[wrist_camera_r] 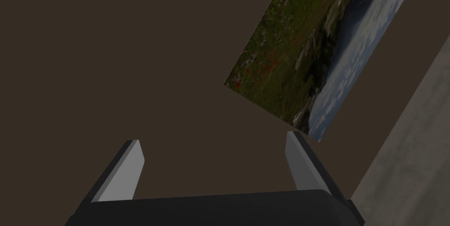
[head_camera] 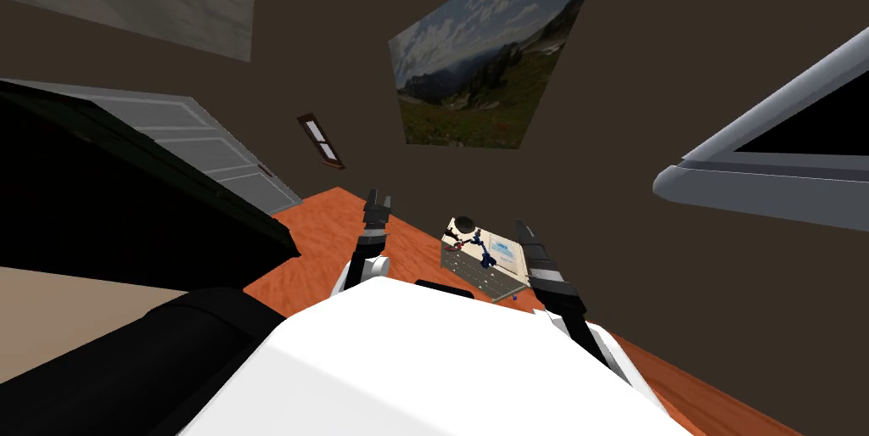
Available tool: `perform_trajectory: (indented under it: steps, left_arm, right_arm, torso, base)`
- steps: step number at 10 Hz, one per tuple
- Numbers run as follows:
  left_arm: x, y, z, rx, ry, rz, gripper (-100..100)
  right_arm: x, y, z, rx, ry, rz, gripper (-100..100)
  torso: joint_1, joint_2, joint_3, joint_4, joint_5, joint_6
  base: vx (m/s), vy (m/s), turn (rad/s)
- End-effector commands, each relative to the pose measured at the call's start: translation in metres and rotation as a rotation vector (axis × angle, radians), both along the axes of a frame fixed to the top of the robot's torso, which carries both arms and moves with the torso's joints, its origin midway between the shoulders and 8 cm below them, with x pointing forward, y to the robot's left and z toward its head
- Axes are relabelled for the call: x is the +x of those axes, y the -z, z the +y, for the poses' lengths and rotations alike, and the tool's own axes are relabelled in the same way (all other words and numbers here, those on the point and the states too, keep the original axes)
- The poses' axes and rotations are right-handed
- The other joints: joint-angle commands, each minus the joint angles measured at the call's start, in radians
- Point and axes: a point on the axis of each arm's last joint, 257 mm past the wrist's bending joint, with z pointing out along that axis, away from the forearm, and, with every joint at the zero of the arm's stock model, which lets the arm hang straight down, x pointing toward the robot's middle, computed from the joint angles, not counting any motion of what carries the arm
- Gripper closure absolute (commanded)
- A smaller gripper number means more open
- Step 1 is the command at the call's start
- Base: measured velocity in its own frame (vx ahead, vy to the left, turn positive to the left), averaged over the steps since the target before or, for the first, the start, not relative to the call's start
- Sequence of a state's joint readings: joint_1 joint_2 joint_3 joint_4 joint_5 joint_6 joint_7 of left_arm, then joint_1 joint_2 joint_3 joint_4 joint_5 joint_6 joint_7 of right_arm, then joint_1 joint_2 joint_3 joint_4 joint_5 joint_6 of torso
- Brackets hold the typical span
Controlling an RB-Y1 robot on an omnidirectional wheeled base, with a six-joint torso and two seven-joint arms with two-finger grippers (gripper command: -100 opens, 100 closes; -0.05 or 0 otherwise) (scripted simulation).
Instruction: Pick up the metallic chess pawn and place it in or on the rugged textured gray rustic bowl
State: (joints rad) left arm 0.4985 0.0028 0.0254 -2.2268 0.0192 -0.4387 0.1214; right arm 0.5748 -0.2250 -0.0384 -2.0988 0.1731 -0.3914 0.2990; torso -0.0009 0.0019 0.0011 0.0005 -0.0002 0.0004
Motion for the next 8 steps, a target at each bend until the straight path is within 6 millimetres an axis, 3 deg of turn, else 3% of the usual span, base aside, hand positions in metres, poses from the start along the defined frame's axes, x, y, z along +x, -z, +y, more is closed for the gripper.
perform_trajectory:
  steps: [1, 2, 3, 4, 5, 7, 8]
  left_arm:
    - [0.000, 0.000, 0.000, 0.000, 0.000, 0.000, 0]
    - [0.000, 0.000, 0.000, 0.000, 0.000, 0.000, 0]
    - [0.000, 0.000, 0.000, 0.000, 0.000, 0.000, 0]
    - [0.000, 0.000, 0.000, 0.000, 0.000, 0.000, 0]
    - [0.000, 0.000, 0.000, 0.000, 0.000, 0.000, 0]
    - [0.000, 0.000, 0.000, 0.000, 0.000, 0.000, 0]
    - [0.000, 0.000, 0.000, 0.000, 0.000, 0.000, 0]
  right_arm:
    - [0.000, 0.024, 0.001, -0.088, 0.002, 0.057, -100]
    - [0.000, 0.045, 0.000, -0.155, 0.003, 0.106, -100]
    - [0.000, 0.046, 0.001, -0.172, 0.002, 0.107, -100]
    - [-0.001, 0.067, -0.001, -0.245, 0.001, 0.157, -100]
    - [-0.001, 0.067, 0.000, -0.252, 0.001, 0.158, -100]
    - [-0.006, 0.107, -0.007, -0.399, -0.005, 0.248, -100]
    - [-0.007, 0.113, -0.007, -0.419, -0.005, 0.259, -100]
  torso:
    - [0.000, 0.000, 0.000, 0.000, 0.000, 0.000]
    - [0.000, -0.001, 0.000, 0.000, 0.000, -0.001]
    - [0.000, -0.001, 0.000, 0.000, 0.000, -0.001]
    - [0.000, -0.001, 0.000, 0.000, 0.000, 0.000]
    - [0.000, -0.001, 0.000, 0.000, 0.000, 0.000]
    - [0.001, -0.001, -0.001, 0.000, 0.000, 0.000]
    - [0.001, -0.001, -0.001, 0.000, 0.000, -0.001]
  base:
    - [-0.019, 0.000, 0.149]
    - [-0.025, 0.005, 0.284]
    - [-0.019, 0.000, 0.093]
    - [-0.018, 0.004, 0.160]
    - [-0.014, 0.001, 0.105]
    - [-0.015, 0.007, 0.265]
    - [-0.013, 0.001, 0.091]
